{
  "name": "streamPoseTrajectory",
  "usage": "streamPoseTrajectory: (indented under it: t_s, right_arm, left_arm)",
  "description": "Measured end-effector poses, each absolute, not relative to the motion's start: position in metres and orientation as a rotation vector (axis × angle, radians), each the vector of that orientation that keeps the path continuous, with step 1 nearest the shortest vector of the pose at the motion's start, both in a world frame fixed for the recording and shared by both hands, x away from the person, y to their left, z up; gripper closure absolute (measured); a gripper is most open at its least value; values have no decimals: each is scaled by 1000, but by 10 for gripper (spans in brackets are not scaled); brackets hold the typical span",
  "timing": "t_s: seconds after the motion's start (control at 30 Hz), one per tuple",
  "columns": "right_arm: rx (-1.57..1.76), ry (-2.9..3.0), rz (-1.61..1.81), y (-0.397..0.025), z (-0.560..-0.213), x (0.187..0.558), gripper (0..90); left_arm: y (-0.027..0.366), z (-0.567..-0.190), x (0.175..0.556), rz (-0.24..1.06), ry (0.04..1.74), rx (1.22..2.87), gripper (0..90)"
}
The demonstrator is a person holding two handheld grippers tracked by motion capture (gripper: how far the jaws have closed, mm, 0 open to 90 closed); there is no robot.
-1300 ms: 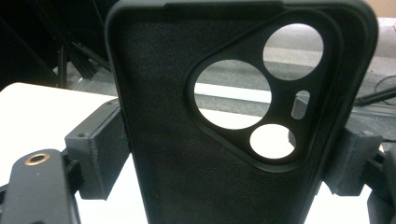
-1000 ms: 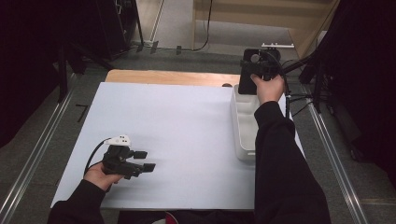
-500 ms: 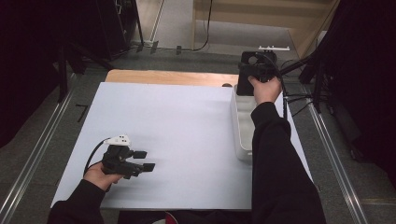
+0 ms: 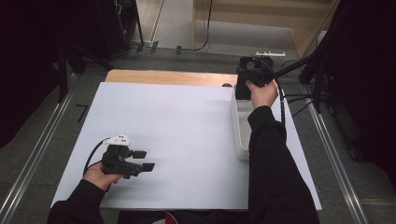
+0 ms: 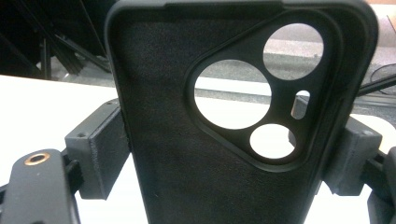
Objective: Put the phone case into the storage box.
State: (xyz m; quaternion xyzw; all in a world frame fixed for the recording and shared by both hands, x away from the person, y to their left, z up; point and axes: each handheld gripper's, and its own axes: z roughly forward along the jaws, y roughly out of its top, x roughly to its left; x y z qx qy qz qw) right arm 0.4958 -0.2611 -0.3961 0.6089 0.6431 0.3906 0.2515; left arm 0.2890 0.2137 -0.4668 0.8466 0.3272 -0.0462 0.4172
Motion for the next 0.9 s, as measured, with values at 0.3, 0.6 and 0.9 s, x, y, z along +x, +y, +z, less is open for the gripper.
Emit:
streamPoseTrajectory:
  t_s: [0.3,0.6,0.9]
  right_arm:
    - [1669,1769,1049,-257,-408,496,137]
    - [1691,1756,1033,-259,-418,496,137]
    - [1712,1757,1021,-257,-428,498,135]
  left_arm:
    - [213,-467,289,-114,823,2123,297]
    - [213,-467,289,-116,818,2125,297]
    - [213,-467,289,-120,820,2123,297]
